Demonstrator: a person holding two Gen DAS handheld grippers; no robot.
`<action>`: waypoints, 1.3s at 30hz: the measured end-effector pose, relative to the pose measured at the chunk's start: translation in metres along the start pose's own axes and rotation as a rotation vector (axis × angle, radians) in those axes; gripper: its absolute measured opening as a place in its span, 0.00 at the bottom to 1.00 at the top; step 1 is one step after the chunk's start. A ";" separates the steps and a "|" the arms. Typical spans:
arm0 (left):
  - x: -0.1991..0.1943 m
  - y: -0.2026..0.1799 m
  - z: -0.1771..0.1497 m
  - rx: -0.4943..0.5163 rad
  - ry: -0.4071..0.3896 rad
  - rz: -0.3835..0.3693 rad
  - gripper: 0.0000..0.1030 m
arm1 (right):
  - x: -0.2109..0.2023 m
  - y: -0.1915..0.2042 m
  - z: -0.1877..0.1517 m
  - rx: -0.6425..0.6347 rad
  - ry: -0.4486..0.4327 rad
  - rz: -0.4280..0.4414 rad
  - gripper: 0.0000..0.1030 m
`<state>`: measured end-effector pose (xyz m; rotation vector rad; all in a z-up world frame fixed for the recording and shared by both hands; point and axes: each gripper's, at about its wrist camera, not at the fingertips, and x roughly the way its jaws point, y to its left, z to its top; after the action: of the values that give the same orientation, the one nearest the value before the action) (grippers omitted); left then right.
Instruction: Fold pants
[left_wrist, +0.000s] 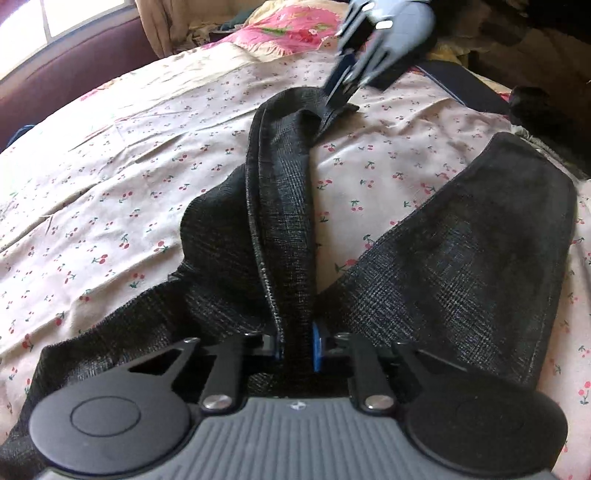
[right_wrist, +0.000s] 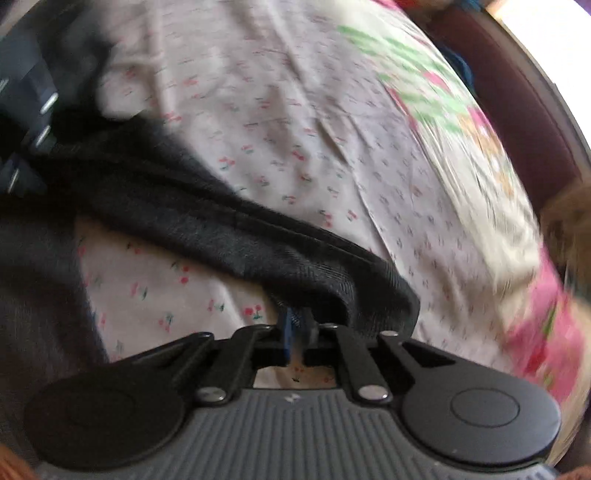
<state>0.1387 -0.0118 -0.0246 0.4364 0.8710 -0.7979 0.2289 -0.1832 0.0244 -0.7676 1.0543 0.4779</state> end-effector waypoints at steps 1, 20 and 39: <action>-0.003 -0.001 -0.001 -0.004 -0.008 -0.010 0.26 | 0.008 -0.012 0.009 0.063 0.013 0.032 0.38; 0.001 -0.009 -0.012 -0.006 -0.035 -0.051 0.24 | 0.091 -0.070 0.040 0.745 0.203 -0.030 0.03; -0.023 -0.082 -0.037 0.196 -0.021 -0.004 0.21 | -0.105 0.047 -0.260 1.307 -0.067 0.074 0.06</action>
<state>0.0481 -0.0310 -0.0299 0.5979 0.7771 -0.8945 -0.0023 -0.3490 0.0318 0.4457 1.0751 -0.1760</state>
